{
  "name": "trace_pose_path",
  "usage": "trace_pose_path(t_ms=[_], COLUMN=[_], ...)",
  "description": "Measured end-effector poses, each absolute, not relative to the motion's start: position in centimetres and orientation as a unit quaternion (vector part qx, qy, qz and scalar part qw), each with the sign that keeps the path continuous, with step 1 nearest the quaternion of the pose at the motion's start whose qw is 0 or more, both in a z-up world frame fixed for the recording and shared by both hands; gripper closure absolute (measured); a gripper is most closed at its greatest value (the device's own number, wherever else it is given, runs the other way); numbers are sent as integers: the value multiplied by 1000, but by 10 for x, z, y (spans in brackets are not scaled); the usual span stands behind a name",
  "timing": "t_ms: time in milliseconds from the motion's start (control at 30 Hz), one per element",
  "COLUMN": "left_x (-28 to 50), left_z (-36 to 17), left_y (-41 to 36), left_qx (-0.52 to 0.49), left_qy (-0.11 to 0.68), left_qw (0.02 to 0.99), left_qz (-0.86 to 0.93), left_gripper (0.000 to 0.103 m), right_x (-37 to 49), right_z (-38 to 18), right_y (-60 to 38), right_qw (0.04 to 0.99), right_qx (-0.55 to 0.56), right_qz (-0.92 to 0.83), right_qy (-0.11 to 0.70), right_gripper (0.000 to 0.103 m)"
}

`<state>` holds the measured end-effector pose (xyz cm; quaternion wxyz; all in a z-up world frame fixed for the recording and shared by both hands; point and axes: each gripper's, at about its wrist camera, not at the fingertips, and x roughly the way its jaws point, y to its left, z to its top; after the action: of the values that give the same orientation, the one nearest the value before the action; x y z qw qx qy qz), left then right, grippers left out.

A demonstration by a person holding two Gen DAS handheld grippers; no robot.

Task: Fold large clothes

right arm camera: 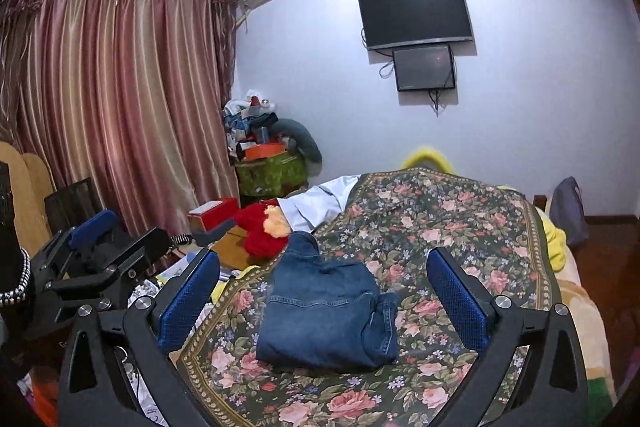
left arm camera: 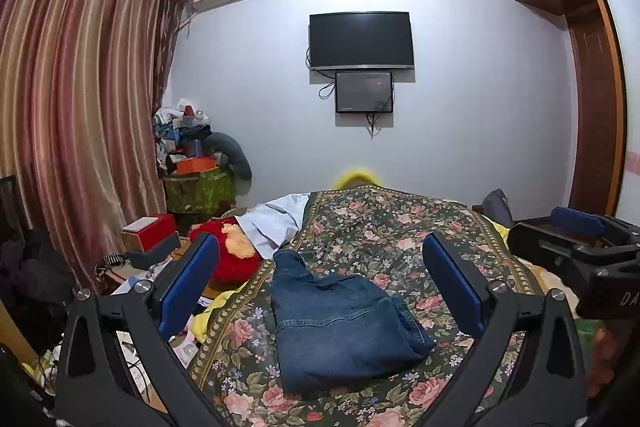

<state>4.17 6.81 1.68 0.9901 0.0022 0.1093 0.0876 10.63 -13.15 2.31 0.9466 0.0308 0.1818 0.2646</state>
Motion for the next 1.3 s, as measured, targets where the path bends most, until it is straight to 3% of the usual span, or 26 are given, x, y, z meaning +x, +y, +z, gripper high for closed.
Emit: trace_pose_path(t_ms=[1300], left_x=[50], left_z=[11], left_y=[79], left_qx=[-32], left_qy=[125], left_qw=[989], left_qz=[70], left_gripper=[0], right_x=[105], right_z=[23], right_y=[-124], right_qw=[947], right_qx=[23], right_qz=[267], right_qy=[178], right_gripper=[0])
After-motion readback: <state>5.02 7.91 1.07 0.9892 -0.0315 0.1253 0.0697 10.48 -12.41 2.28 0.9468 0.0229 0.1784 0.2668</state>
